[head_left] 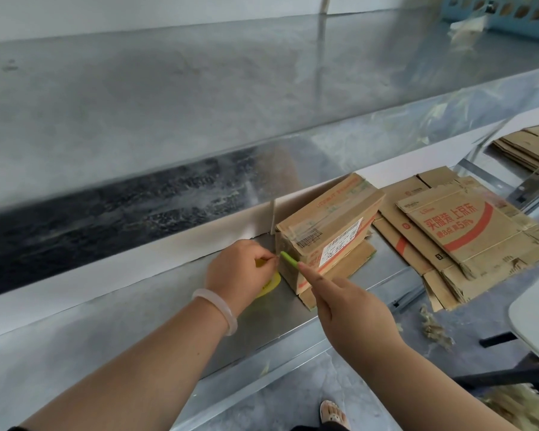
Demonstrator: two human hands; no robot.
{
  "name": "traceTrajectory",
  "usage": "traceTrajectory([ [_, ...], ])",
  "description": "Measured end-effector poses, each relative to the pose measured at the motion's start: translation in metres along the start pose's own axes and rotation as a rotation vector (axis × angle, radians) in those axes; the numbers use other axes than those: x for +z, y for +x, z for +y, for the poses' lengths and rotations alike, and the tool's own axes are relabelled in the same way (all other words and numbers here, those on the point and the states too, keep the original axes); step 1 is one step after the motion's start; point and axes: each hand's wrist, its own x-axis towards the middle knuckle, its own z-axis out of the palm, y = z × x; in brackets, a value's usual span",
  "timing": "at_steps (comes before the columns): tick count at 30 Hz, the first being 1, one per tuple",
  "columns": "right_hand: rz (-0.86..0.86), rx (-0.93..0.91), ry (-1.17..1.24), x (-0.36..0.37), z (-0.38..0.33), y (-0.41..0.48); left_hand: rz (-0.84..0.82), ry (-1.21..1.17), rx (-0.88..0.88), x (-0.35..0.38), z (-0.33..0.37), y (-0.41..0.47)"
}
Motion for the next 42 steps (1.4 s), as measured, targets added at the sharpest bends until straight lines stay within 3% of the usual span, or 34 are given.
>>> traceTrajectory([
  [15,-0.213,0.120,-0.065,0.005,0.002,0.018,0.071,0.002,0.086,0.002,0.011,-0.002],
  [19,-0.280,0.034,-0.032,0.013,0.007,0.015,0.168,0.093,0.136,-0.008,-0.015,-0.001],
  [23,-0.465,-0.035,-0.071,0.036,-0.002,0.019,0.225,0.273,0.250,-0.017,-0.047,-0.017],
  [30,-0.647,-0.233,-0.190,0.074,-0.017,0.034,0.179,0.529,0.306,0.009,-0.087,-0.060],
  [34,-0.623,-0.346,-0.250,0.078,-0.016,0.042,0.170,0.608,0.313,0.023,-0.091,-0.077],
  [37,-0.566,-0.456,-0.117,0.063,-0.009,0.040,0.149,0.647,0.247,0.028,-0.088,-0.082],
  [39,-0.392,-0.531,0.087,0.044,0.006,0.036,0.146,0.665,0.201,0.029,-0.078,-0.083],
  [42,0.094,-0.628,0.380,0.004,0.043,0.043,0.251,0.622,0.132,0.026,-0.058,-0.079],
])
